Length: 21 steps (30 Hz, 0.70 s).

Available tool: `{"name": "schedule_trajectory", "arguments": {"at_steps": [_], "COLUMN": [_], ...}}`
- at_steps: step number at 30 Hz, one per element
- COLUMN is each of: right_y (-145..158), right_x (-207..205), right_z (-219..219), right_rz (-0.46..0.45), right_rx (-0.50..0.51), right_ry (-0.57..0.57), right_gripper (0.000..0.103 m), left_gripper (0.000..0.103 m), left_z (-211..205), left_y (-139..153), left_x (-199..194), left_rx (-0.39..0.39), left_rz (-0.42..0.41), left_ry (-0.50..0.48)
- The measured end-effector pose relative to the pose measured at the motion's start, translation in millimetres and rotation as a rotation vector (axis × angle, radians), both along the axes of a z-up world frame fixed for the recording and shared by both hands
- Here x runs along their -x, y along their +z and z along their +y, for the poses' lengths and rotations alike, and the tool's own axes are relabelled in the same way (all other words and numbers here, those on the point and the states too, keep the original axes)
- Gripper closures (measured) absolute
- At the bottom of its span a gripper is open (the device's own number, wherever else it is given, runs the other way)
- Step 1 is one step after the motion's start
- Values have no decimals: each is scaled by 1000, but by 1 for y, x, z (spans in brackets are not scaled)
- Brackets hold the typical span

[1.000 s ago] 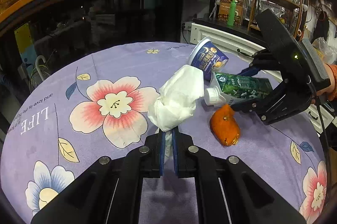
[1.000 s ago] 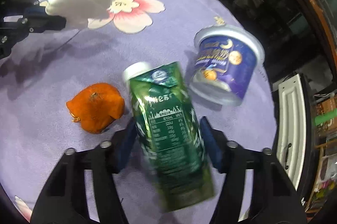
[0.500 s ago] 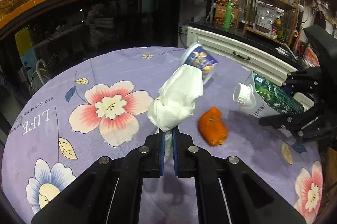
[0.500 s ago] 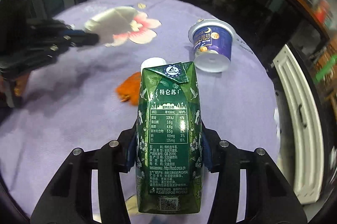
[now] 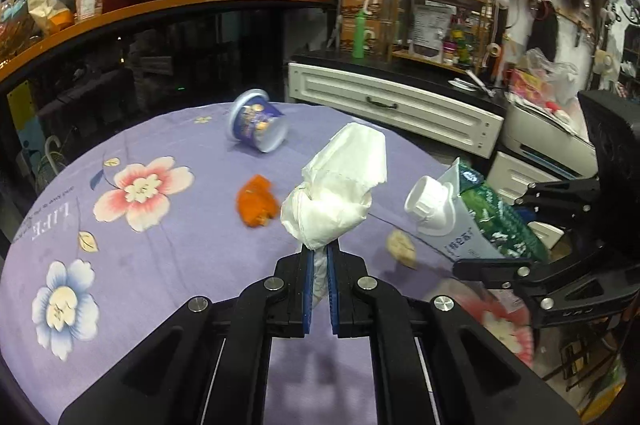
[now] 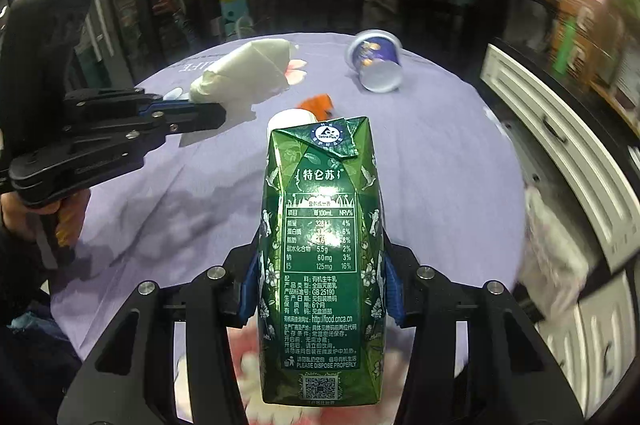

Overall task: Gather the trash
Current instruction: 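Carry carton and tissue over the bin and open the right gripper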

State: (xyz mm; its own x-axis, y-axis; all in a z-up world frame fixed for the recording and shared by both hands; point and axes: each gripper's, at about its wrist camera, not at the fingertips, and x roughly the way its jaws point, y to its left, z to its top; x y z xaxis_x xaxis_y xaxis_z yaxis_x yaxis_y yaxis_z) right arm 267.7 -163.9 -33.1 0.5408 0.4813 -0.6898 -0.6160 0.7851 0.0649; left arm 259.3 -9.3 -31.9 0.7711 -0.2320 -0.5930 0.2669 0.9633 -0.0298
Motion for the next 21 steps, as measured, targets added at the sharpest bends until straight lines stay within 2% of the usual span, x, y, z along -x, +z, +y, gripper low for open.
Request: {"name": "schedule_trajectory", "arguments": {"at_steps": [3, 13, 21], "right_y": [-5, -32, -78], "right_x": [23, 88, 100], "right_z": [-25, -110, -162], "right_rz": [-1, -1, 75], "right_rx": [-28, -103, -98], "right_ry": [-63, -285, -484], "right_gripper": [54, 54, 54], "left_gripper": [96, 96, 96], "left_z": [-23, -88, -134], "left_y": [1, -1, -11], "left_x": [19, 60, 76], "left_rx": [24, 36, 36], "left_rz": [1, -17, -8], "left_ry": [-36, -140, -219]}}
